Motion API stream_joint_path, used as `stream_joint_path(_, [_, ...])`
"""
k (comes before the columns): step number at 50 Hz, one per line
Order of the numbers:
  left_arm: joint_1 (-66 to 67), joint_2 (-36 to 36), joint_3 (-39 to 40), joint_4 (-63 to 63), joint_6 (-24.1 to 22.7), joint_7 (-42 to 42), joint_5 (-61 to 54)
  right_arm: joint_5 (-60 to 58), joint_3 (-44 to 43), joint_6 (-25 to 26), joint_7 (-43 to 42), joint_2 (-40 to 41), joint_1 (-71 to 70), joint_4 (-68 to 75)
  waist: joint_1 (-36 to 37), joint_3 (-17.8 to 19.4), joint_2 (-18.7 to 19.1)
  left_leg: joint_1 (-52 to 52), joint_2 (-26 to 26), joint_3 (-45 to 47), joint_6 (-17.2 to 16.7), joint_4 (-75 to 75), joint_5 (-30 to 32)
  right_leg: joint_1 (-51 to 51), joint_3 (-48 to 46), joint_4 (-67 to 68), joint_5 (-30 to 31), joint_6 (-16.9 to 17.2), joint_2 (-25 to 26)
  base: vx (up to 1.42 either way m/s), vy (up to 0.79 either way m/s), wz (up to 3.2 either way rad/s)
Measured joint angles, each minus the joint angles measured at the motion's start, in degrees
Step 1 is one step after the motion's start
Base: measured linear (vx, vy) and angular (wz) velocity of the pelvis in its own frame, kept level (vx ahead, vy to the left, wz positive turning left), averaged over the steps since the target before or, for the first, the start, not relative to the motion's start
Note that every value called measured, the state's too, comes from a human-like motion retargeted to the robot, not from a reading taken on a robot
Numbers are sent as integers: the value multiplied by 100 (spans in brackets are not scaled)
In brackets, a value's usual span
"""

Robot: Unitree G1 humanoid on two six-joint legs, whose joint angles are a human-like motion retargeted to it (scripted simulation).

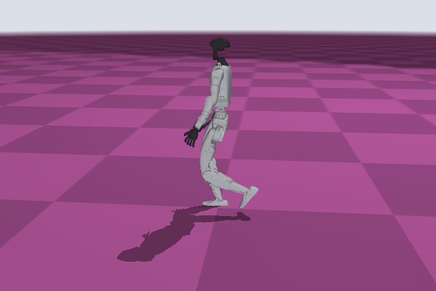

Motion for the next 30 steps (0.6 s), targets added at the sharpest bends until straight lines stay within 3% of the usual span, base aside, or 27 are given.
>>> stream_joint_path(5, [743,113,122,409,65,-48,156,-108,-17,-169,-167,-231,-580,-655,605,173,-301,-1483,-38,379,587,-1131,-1007,1579,407,-1200,17,228,-207,-1,-1,-50])
stream_joint_path(10, [1473,245,567,727,80,-101,114,-62,-98,-299,-285,-397,-1175,-1256,895,200,-666,-1940,-606,361,525,-4786,-667,2807,419,-2292,-76,311,-673,0,0,-51])
stream_joint_path(13, [1787,307,830,902,165,-101,99,-52,-164,-286,-312,-392,-1285,-1460,999,154,-692,-2087,-797,194,583,-5221,-677,3121,421,-1989,-376,340,-765,0,3,-25])
stream_joint_path(16, [1879,363,1031,1103,287,-112,70,-71,-184,-208,-270,-282,-1181,-1433,1083,78,-928,-2068,-1152,288,759,-4442,-337,3241,487,-922,-520,576,-1074,2,1,-8])
stream_joint_path(18, [1835,353,1059,1207,375,-115,13,-111,-140,-136,-163,-115,-990,-1238,1062,5,-1174,-1983,-1470,422,957,-3925,-256,3035,510,279,-180,879,-1390,0,0,0])
stream_joint_path(20, [1670,312,977,1236,448,-130,-27,-147,-57,-78,22,74,-818,-942,982,-176,-1612,-1827,-1929,634,1185,-4001,-174,2316,629,1937,610,1276,-1922,-3,2,8])
stream_joint_path(22, [1413,268,805,1104,482,-153,1,-188,52,0,212,186,-709,-681,797,-319,-1869,-1483,-2240,643,1340,-4406,-162,1503,702,3291,1381,1407,-2334,-5,4,19])
stream_joint_path(23, [1237,264,700,1005,487,-164,19,-223,105,39,300,211,-681,-569,699,-335,-1909,-1215,-2312,576,1380,-4657,-187,1119,677,3831,1430,1304,-2515,0,0,0])
stream_joint_path(27, [333,320,352,583,437,-85,9,-316,193,112,440,153,-538,-337,309,-214,-1760,223,-2247,95,1336,-5905,-204,-240,417,4732,447,636,-2934,0,0,0])
stream_joint_path(30, [-354,411,245,305,331,43,-153,-280,130,104,370,86,-348,-339,27,-69,-1543,1204,-2016,-230,1257,-6586,-257,-972,86,4045,-136,426,-2863,-2,-1,15])
